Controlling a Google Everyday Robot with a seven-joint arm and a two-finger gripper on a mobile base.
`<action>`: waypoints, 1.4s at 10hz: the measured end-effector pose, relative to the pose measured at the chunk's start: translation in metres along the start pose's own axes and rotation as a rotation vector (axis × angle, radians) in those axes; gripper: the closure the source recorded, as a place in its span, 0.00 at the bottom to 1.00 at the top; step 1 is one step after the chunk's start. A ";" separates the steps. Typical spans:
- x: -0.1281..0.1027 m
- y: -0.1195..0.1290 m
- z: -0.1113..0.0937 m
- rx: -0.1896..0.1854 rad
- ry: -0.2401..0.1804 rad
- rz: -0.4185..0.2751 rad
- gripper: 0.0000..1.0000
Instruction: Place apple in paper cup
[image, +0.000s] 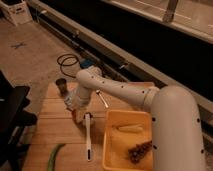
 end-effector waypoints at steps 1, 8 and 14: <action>0.006 -0.004 0.006 -0.010 -0.009 0.011 0.35; 0.019 -0.025 0.033 -0.044 -0.073 0.021 0.44; 0.008 -0.024 -0.014 0.068 -0.063 -0.027 0.99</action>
